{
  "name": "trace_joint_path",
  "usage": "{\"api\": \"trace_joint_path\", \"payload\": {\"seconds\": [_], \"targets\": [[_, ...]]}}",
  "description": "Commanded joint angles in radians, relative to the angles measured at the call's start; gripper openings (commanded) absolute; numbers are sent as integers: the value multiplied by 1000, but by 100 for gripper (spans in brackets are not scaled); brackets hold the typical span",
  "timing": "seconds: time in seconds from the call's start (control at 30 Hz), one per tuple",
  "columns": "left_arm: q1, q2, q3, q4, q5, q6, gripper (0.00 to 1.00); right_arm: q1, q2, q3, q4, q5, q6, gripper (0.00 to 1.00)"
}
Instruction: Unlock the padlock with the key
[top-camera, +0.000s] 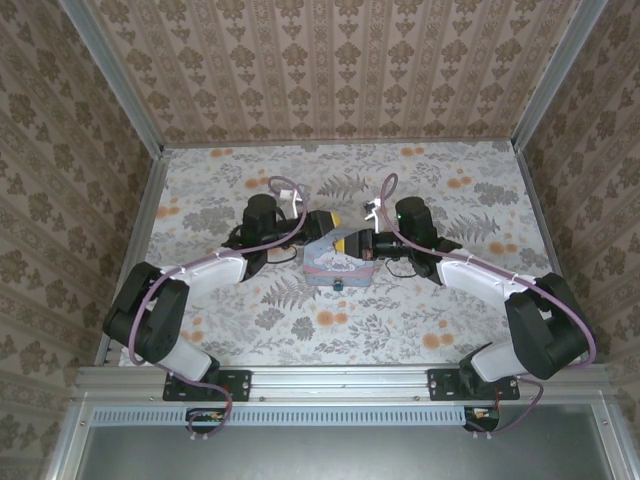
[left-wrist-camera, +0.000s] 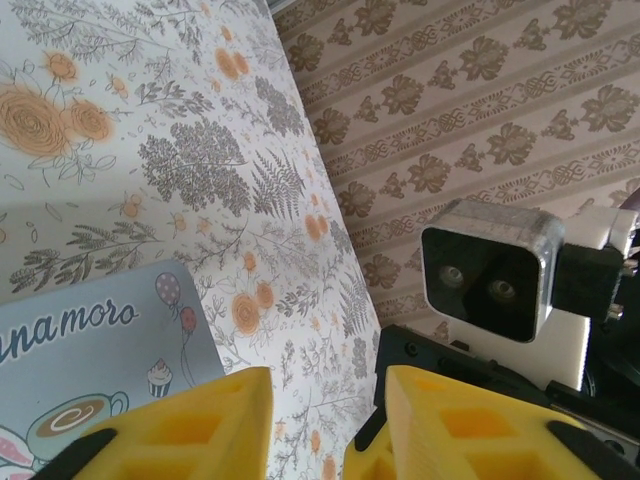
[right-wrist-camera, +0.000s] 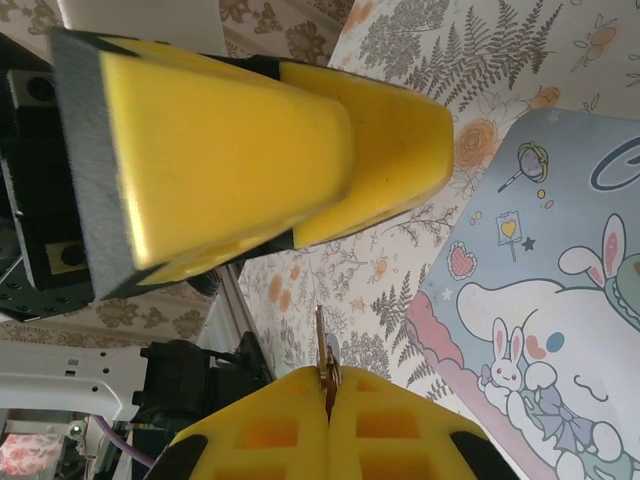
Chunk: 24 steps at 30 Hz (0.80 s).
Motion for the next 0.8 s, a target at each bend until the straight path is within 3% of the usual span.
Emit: {"api": "trace_joint_path", "payload": {"seconds": [0.0, 0.43, 0.77], "targets": [[-11, 9, -15, 56, 20, -13, 34, -9, -3, -10, 37, -22, 15, 0], [-43, 16, -31, 75, 11, -16, 32, -24, 5, -14, 55, -16, 23, 0], [-54, 39, -23, 84, 16, -19, 19, -32, 8, -25, 66, -16, 28, 0]]}}
